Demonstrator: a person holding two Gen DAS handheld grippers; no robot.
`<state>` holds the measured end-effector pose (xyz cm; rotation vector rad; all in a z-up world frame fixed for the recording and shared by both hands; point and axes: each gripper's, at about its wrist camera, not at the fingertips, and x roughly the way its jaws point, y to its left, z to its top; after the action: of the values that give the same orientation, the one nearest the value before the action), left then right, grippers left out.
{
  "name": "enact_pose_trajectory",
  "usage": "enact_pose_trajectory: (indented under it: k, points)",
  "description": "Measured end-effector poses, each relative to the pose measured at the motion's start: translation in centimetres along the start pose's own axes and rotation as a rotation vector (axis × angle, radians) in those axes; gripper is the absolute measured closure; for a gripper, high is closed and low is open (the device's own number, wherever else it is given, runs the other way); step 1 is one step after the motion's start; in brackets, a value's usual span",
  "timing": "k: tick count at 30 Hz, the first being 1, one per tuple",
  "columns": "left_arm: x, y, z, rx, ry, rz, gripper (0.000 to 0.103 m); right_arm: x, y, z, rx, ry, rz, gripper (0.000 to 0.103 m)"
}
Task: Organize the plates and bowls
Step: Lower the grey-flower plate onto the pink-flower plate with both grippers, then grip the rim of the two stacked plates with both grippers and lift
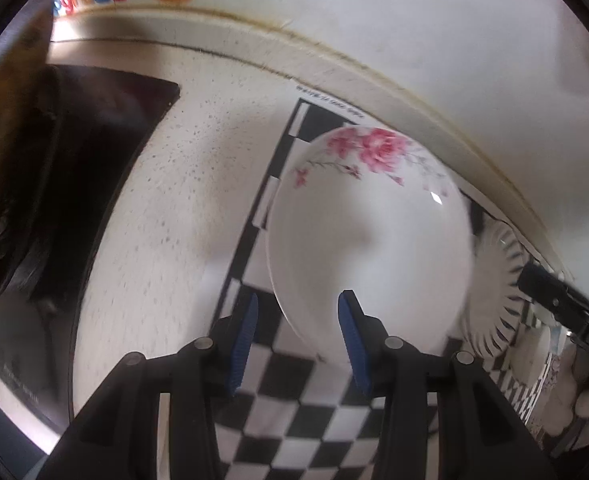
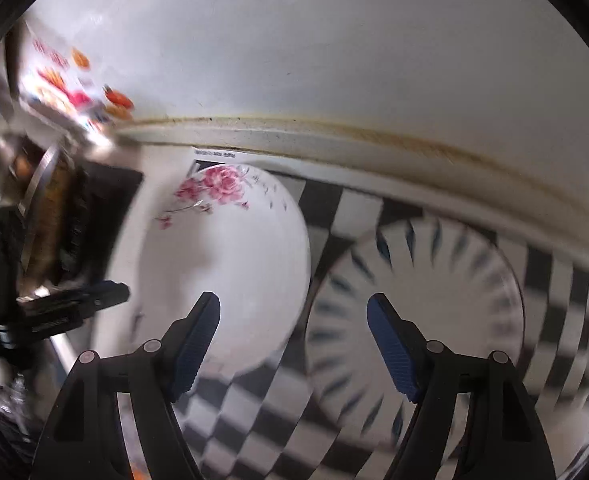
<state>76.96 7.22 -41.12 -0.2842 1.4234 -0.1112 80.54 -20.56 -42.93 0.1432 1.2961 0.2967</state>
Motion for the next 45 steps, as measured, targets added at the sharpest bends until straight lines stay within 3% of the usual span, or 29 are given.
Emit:
enact_pose_trajectory:
  k: [3, 7, 12, 16, 19, 21, 32, 40, 45]
  points:
    - [1.8, 0.2, 1.5, 0.011, 0.026, 0.001, 0.064, 2.8, 0.6, 2.4, -0.055, 0.046, -0.032, 0.028]
    - [3.9, -0.1, 2.4, 0.036, 0.061, -0.002, 0.064, 5.8, 0.5, 4.9, -0.091, 0.105, -0.046, 0.04]
    - [5.5, -0.5, 2.4, 0.048, 0.096, -0.009, 0.064, 9.0, 0.2, 6.1, -0.094, 0.18, -0.008, 0.053]
    - [6.0, -0.9, 2.1, 0.055, 0.092, -0.025, 0.066, 10.7, 0.3, 6.0, -0.09, 0.216, 0.02, 0.076]
    - [5.8, -0.8, 1.8, 0.043, 0.077, -0.018, 0.067, 10.4, 0.2, 5.7, -0.084, 0.196, 0.02, 0.077]
    - [5.7, -0.7, 1.6, 0.042, 0.067, -0.005, 0.074, 10.3, 0.0, 5.6, -0.065, 0.193, 0.022, 0.078]
    - [3.0, -0.2, 0.9, 0.039, 0.039, -0.012, 0.074, 8.4, 0.0, 4.0, -0.013, 0.162, 0.069, 0.08]
    - [-0.2, -1.8, 0.9, 0.097, 0.021, -0.01, 0.074, 4.7, -0.1, 2.1, 0.019, 0.125, 0.074, 0.08]
    - [-2.3, -3.0, -0.9, 0.135, 0.007, -0.009, 0.074, 1.1, -0.6, -0.4, 0.047, 0.093, 0.083, 0.081]
